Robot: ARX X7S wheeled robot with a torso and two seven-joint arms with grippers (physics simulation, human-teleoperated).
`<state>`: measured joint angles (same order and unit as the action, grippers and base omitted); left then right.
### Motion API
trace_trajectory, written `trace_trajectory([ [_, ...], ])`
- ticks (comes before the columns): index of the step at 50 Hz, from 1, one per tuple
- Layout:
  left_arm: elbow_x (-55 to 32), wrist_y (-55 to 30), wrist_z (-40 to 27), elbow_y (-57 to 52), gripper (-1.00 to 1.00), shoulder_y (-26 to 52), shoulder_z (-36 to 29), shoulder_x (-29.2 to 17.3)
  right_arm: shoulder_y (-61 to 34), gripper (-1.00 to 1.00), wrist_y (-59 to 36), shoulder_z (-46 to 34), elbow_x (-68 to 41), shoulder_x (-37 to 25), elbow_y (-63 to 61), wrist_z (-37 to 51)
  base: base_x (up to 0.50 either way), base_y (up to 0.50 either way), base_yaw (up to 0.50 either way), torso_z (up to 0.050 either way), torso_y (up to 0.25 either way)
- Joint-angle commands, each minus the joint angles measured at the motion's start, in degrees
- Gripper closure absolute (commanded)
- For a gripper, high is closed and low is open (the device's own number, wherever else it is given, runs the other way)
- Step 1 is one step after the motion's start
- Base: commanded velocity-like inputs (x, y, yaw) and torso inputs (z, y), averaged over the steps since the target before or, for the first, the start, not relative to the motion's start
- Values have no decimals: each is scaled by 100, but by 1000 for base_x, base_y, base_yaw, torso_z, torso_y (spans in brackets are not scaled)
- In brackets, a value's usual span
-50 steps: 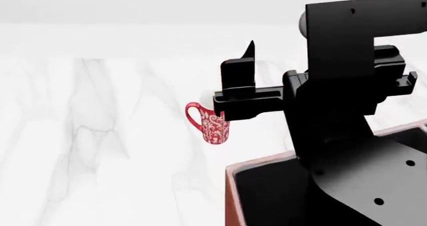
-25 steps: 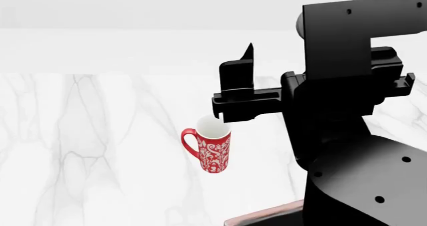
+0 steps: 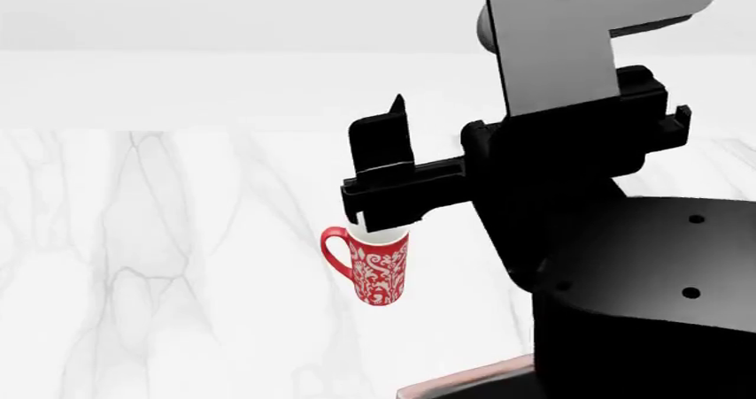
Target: Pick up the book and place it in the right compartment of the caddy.
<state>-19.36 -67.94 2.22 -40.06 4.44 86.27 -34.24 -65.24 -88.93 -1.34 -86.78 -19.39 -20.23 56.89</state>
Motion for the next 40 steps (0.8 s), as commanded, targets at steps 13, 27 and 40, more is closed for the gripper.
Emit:
trace_trajectory([
  [13, 79, -22, 146, -17, -100, -20, 145, 95, -878, -100, 3, -1084, -1948, -319, 630, -1836, 0, 0, 0, 0, 0],
  [27, 78, -25, 130, -10, -100, -33, 94, 89, -867, -100, 14, -1618, -1837, -444, 61, -3282, 0, 0, 0, 0, 0],
  [40, 90, 37, 116, 10, -100, -45, 47, 148, -890, -100, 165, -1843, -861, -688, -967, -5311, 0, 0, 0, 0, 0],
])
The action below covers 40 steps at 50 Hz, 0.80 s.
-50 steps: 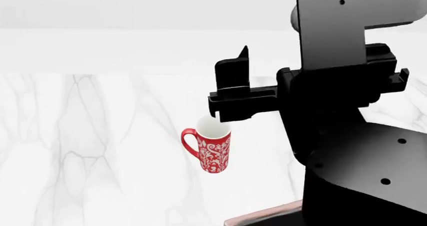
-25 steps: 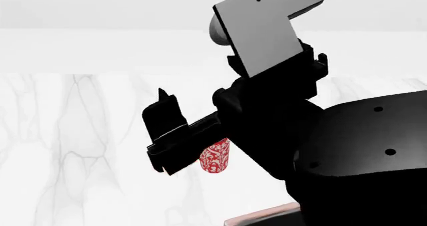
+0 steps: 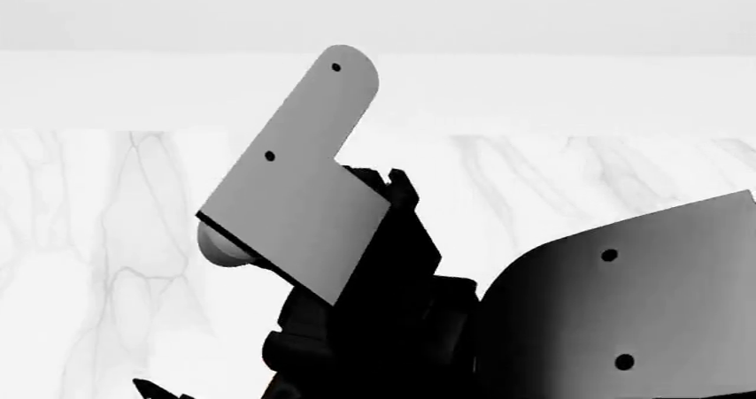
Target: Pick up the book and place it in the right compartment of the caddy.
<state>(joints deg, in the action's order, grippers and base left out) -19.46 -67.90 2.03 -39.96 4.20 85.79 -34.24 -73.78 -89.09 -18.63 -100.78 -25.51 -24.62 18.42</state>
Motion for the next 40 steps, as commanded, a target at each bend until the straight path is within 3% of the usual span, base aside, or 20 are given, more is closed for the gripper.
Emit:
trace_trajectory([
  [1, 98, 29, 135, 0, -100, -17, 100, 145, -20, -100, 205, -121, 596, -92, -565, -1522, 0, 0, 0, 0, 0],
  [13, 95, 30, 119, 5, -100, -8, 82, 129, -113, -100, 335, -531, 10, -199, -707, -1485, 0, 0, 0, 0, 0],
  [28, 79, 8, 113, -12, -100, -3, 79, 123, 74, -100, 464, -857, 189, -174, -1004, -1632, 0, 0, 0, 0, 0],
  [40, 58, -28, 104, -52, -100, 11, 79, 115, 383, -100, 529, -1066, 969, -147, -1155, -2181, 0, 0, 0, 0, 0],
])
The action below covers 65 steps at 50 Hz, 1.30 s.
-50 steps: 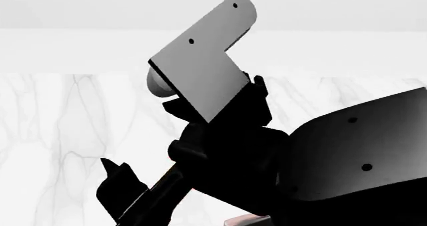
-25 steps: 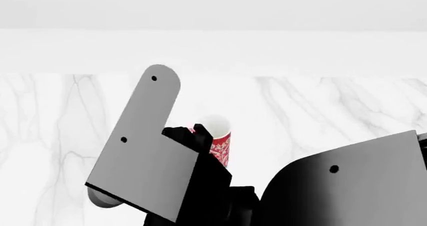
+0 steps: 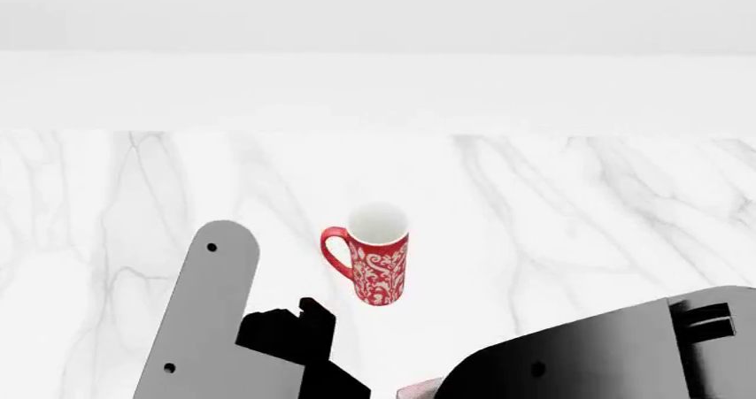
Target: Pick up the book and place it in the right compartment of the caddy.
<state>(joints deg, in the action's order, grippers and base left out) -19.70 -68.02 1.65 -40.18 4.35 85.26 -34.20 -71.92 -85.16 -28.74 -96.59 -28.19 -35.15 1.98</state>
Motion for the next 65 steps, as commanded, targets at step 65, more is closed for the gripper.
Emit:
trace_trajectory([
  [65, 147, 324, 123, 86, -100, -105, -74, 353, 1476, -100, 2322, -2452, 4145, 335, 916, -3330, 0, 0, 0, 0, 0],
])
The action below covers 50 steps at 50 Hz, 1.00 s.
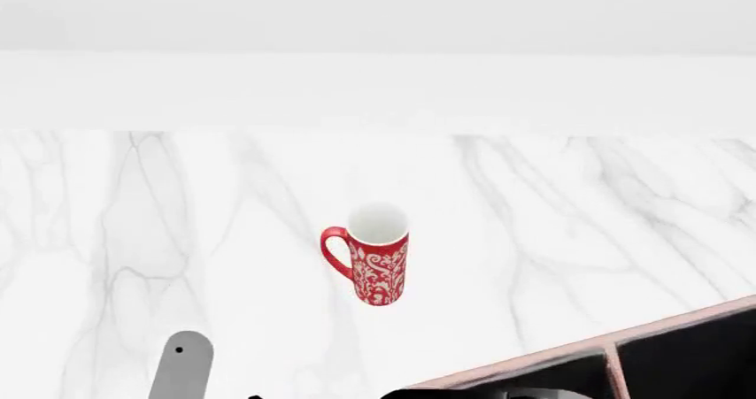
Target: Pick up the book and place it in the right compartment of the caddy.
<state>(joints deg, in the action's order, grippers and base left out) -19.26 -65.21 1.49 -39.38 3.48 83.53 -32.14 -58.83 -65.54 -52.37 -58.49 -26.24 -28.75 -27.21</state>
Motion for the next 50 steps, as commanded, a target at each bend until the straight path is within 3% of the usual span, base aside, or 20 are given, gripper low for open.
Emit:
trace_trajectory([
  [1, 104, 48, 141, 12, -100, -20, 102, 146, 179, -100, 382, -106, 352, 144, 294, -424, 0, 0, 0, 0, 0],
  [50, 136, 176, 155, 57, -100, -109, 89, 243, 906, -100, 1233, -852, 1034, 222, 1374, -961, 0, 0, 0, 0, 0],
])
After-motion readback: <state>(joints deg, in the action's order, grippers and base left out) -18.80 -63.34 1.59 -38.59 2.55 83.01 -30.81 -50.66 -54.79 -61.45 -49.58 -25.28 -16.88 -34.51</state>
